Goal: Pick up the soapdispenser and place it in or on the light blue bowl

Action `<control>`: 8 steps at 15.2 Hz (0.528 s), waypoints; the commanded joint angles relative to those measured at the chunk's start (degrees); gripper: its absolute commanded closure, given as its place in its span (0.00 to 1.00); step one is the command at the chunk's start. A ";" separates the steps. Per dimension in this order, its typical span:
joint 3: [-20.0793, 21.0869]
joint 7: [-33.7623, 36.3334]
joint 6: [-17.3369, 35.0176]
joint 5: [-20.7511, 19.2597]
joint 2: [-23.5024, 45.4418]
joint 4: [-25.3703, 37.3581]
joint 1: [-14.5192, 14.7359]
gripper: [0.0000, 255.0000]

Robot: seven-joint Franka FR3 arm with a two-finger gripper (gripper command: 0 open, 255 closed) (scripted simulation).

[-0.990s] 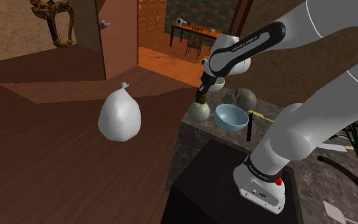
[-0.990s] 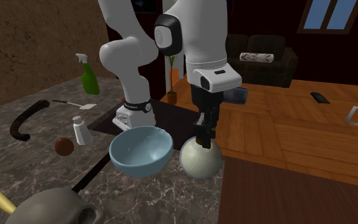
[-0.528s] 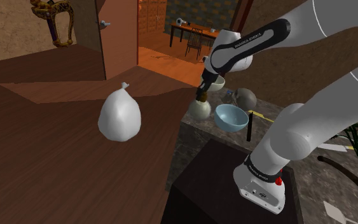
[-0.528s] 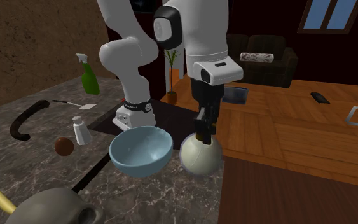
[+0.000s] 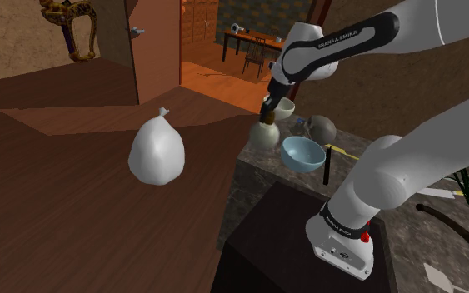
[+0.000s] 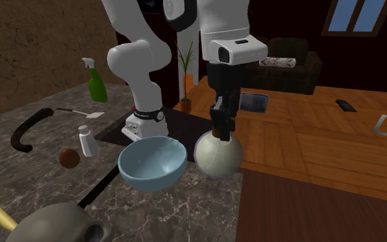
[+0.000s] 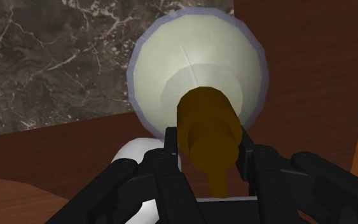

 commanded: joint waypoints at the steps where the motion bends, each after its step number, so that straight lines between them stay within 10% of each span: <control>1: 0.31 0.29 -1.70 -0.05 -0.79 0.92 -0.01 1.00; 8: 1.11 0.87 -7.96 -0.23 -3.61 4.39 -0.19 1.00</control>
